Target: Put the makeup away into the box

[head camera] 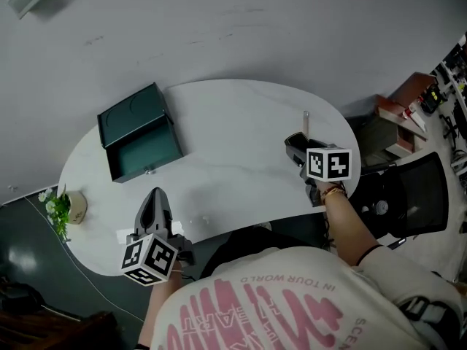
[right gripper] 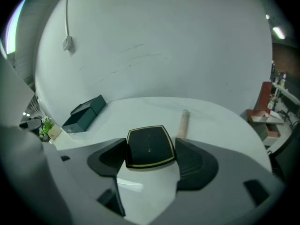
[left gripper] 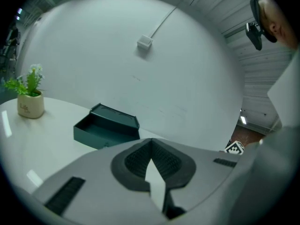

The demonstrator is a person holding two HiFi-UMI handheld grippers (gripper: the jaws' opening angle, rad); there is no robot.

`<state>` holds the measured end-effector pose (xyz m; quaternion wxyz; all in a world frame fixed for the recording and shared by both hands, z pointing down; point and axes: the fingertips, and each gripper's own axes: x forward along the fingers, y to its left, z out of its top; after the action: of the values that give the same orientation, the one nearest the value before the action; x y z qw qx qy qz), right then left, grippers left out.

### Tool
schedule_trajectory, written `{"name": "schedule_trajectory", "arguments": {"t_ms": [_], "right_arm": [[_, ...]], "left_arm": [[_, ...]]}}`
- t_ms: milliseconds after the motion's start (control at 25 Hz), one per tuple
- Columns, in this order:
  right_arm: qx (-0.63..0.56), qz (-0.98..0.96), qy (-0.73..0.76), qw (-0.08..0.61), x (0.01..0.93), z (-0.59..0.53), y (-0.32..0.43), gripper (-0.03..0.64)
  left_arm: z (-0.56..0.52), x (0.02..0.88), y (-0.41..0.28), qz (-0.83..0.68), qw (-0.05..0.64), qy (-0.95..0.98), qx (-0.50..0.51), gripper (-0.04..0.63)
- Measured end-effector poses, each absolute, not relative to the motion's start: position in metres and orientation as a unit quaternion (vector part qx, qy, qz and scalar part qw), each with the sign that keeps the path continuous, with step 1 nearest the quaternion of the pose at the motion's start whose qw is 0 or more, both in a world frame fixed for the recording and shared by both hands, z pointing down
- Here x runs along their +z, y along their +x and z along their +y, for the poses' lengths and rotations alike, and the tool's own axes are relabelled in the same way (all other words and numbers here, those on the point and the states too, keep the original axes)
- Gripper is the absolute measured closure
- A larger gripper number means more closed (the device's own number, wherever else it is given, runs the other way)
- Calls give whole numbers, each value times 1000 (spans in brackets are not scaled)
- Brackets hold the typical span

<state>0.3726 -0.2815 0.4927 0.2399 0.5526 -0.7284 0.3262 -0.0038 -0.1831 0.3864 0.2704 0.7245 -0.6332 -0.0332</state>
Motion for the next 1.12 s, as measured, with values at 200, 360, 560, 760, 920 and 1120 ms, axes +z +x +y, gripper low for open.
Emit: {"name": "schedule_trajectory", "arguments": {"t_ms": [200, 360, 560, 760, 920, 1120], "right_arm": [[332, -767, 498, 230, 487, -272, 285, 285], [335, -798, 442, 236, 483, -256, 212, 285], [320, -834, 375, 248, 479, -231, 123, 285], [291, -857, 329, 268, 475, -201, 53, 285], [279, -870, 305, 269, 468, -182, 8, 285], [267, -881, 282, 271, 464, -162, -37, 285]], "left_arm": [[-162, 390, -49, -648, 267, 712, -41, 595], [-139, 402, -77, -662, 278, 695, -50, 595], [-111, 406, -111, -684, 273, 674, -56, 595], [-78, 407, -144, -700, 267, 660, -54, 595], [-54, 399, -172, -712, 256, 650, -68, 595], [-28, 395, -206, -728, 247, 634, -83, 595]]}}
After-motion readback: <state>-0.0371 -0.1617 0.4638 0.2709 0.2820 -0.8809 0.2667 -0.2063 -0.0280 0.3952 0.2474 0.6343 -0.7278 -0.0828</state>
